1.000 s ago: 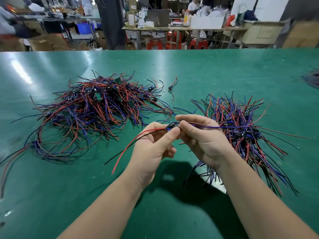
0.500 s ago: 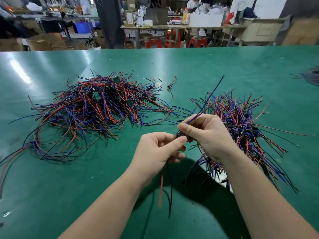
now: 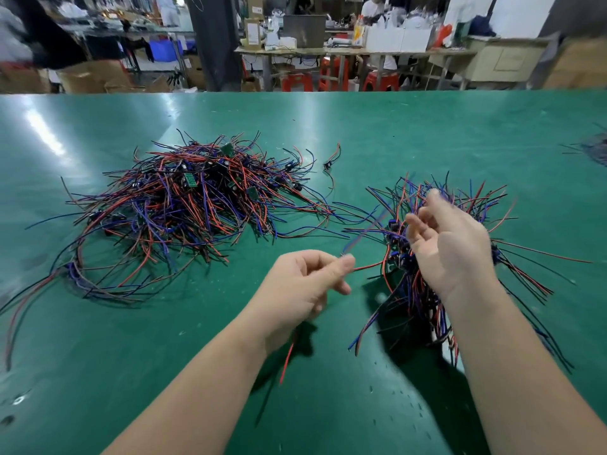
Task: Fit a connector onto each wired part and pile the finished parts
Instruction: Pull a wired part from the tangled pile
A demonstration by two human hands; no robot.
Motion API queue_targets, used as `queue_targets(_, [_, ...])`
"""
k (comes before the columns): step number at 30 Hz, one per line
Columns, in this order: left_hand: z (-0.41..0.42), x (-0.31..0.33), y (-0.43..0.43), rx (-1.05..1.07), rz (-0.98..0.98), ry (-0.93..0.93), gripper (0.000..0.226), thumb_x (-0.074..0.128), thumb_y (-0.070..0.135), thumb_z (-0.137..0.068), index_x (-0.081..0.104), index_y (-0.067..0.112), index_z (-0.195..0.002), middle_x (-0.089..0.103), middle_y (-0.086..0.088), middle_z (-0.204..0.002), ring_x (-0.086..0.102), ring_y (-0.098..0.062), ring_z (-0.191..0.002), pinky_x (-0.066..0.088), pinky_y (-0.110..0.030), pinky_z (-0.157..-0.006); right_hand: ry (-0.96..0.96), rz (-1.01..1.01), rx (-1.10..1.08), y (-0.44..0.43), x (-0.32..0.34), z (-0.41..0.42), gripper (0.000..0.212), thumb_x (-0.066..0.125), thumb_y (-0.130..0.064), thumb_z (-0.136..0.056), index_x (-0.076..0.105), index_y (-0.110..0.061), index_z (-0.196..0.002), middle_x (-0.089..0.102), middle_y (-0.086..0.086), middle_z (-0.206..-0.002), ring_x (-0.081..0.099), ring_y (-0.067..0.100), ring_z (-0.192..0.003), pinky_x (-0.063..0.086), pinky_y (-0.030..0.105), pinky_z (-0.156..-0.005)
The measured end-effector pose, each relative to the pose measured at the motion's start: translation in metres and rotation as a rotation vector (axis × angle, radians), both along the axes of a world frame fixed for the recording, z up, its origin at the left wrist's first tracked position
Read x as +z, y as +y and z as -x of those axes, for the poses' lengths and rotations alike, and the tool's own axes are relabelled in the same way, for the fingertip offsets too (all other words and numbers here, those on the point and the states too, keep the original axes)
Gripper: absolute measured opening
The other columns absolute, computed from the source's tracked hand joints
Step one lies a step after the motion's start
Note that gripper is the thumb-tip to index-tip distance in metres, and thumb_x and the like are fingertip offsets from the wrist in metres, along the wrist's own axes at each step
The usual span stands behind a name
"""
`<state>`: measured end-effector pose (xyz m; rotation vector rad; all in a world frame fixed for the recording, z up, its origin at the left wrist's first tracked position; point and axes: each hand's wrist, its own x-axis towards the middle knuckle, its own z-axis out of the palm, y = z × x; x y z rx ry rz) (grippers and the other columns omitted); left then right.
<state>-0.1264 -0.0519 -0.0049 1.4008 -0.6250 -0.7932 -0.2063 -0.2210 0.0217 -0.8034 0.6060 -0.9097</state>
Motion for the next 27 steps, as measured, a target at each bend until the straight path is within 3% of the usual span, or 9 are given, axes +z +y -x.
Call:
queue_targets(2, [-0.005, 0.000, -0.003, 0.120, 0.023, 0.131, 0.038, 0.068, 0.048, -0.064, 0.063, 0.014, -0.081, 0.063, 0.005, -0.058, 0.033, -0.003, -0.034, 0.025, -0.013, -0.035, 0.174, 0.202, 0.222, 0.010, -0.004, -0.002, 0.017, 0.064, -0.012, -0.088, 0.048, -0.016, -0.094, 0.053, 0.007, -0.086, 0.058, 0.016, -0.061, 0.047, 0.026, -0.061])
queue_targets(5, [-0.007, -0.005, -0.006, 0.230, -0.036, 0.187, 0.034, 0.061, 0.050, -0.076, 0.063, 0.016, -0.082, 0.064, 0.008, -0.059, 0.039, -0.002, -0.036, 0.030, -0.014, -0.035, 0.446, 0.751, 0.588, 0.034, -0.016, -0.007, 0.031, 0.074, -0.018, -0.080, 0.059, -0.027, -0.105, 0.060, 0.004, -0.095, 0.059, 0.014, -0.064, 0.050, 0.027, -0.065])
queue_targets(8, [-0.007, -0.006, -0.007, 0.163, -0.082, 0.248, 0.057, 0.035, 0.062, -0.088, 0.068, 0.016, -0.084, 0.065, 0.007, -0.065, 0.052, -0.007, -0.045, 0.040, -0.017, -0.039, 0.675, 1.142, 0.497, 0.046, -0.025, -0.014, 0.031, 0.080, -0.026, -0.075, 0.068, -0.029, -0.103, 0.067, -0.003, -0.095, 0.058, 0.011, -0.064, 0.050, 0.023, -0.071])
queue_targets(14, [-0.006, -0.003, -0.006, 0.010, -0.069, 0.114, 0.075, 0.025, 0.075, -0.072, 0.071, 0.022, -0.098, 0.073, 0.005, -0.101, 0.065, -0.011, -0.076, 0.051, -0.027, -0.066, 0.568, 0.985, 0.284, 0.038, -0.021, -0.012, 0.022, 0.076, -0.015, -0.079, 0.074, -0.017, -0.100, 0.073, -0.003, -0.086, 0.070, 0.012, -0.076, 0.056, 0.027, -0.077])
queue_targets(16, [-0.012, -0.003, -0.003, 0.128, -0.150, -0.217, 0.058, 0.034, 0.071, -0.085, 0.069, 0.026, -0.092, 0.070, 0.006, -0.100, 0.061, -0.010, -0.083, 0.048, -0.033, -0.075, 0.498, 0.905, 0.181, 0.032, -0.013, -0.009, 0.020, 0.073, -0.011, -0.080, 0.074, -0.018, -0.099, 0.074, -0.002, -0.081, 0.071, 0.017, -0.077, 0.056, 0.031, -0.077])
queue_targets(18, [-0.027, -0.009, 0.005, 0.337, -0.310, -0.714, 0.027, 0.052, 0.043, -0.094, 0.066, 0.023, -0.106, 0.064, 0.002, -0.110, 0.055, -0.013, -0.098, 0.044, -0.035, -0.091, 0.512, 0.862, 0.019, 0.020, -0.007, -0.003, 0.020, 0.070, -0.010, -0.078, 0.074, -0.021, -0.094, 0.072, -0.003, -0.076, 0.070, 0.019, -0.074, 0.056, 0.033, -0.075])
queue_targets(20, [-0.045, -0.013, 0.015, 0.513, -0.501, -0.985, 0.032, 0.057, 0.026, -0.090, 0.060, 0.020, -0.121, 0.056, -0.001, -0.127, 0.047, -0.021, -0.118, 0.035, -0.036, -0.103, 0.611, 0.914, -0.189, 0.004, 0.001, 0.008, 0.020, 0.065, -0.018, -0.074, 0.074, -0.022, -0.091, 0.069, -0.006, -0.074, 0.067, 0.015, -0.072, 0.055, 0.032, -0.077])
queue_targets(23, [-0.062, -0.018, 0.026, 0.599, -0.754, -1.011, 0.046, 0.052, 0.027, -0.090, 0.048, 0.024, -0.136, 0.039, 0.001, -0.146, 0.030, -0.020, -0.136, 0.020, -0.040, -0.111, 0.862, 1.023, -0.456, -0.021, 0.008, 0.028, 0.032, 0.055, -0.026, -0.070, 0.074, -0.014, -0.093, 0.069, 0.008, -0.079, 0.063, 0.029, -0.081, 0.049, 0.033, -0.081])
queue_targets(27, [-0.069, -0.024, 0.028, 0.570, -0.887, -1.022, 0.048, 0.051, 0.015, -0.091, 0.045, 0.022, -0.139, 0.032, -0.003, -0.150, 0.026, -0.026, -0.134, 0.026, -0.042, -0.107, 1.268, 0.952, -0.263, -0.040, 0.001, 0.037, 0.036, 0.060, -0.021, -0.076, 0.071, -0.015, -0.109, 0.065, 0.019, -0.107, 0.059, 0.036, -0.101, 0.046, 0.045, -0.093])
